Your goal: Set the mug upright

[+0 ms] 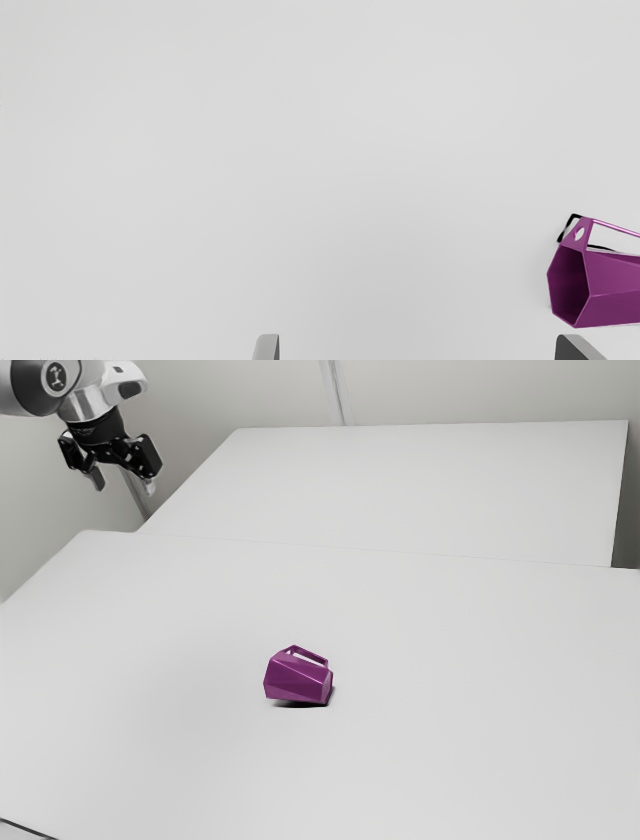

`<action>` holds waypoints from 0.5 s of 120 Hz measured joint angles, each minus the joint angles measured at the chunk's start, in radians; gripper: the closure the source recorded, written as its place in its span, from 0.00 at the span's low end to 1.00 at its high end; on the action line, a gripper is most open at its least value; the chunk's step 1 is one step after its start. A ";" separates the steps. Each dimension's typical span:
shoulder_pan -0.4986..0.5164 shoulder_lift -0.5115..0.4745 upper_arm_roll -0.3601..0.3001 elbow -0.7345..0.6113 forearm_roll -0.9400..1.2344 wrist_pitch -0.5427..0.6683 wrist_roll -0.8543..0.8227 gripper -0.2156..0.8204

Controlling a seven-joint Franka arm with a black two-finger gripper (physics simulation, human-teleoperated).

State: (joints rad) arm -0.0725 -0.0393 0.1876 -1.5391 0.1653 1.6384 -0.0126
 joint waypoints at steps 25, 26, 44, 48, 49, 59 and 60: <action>-0.007 0.000 -0.003 -0.012 -0.001 0.003 -0.007 0.21; -0.008 0.000 -0.003 -0.013 -0.001 0.003 -0.007 0.21; -0.016 0.001 -0.006 -0.048 -0.040 0.003 -0.011 0.21; -0.016 0.003 -0.003 -0.064 -0.077 0.003 -0.011 0.21; -0.015 0.003 -0.003 -0.071 -0.089 0.003 -0.011 0.21; 0.009 0.013 -0.001 -0.136 -0.208 0.003 -0.013 0.21; 0.013 0.015 -0.001 -0.142 -0.221 0.003 -0.013 0.21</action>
State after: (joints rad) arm -0.0600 -0.0245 0.1868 -1.6807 -0.0555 1.6417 -0.0259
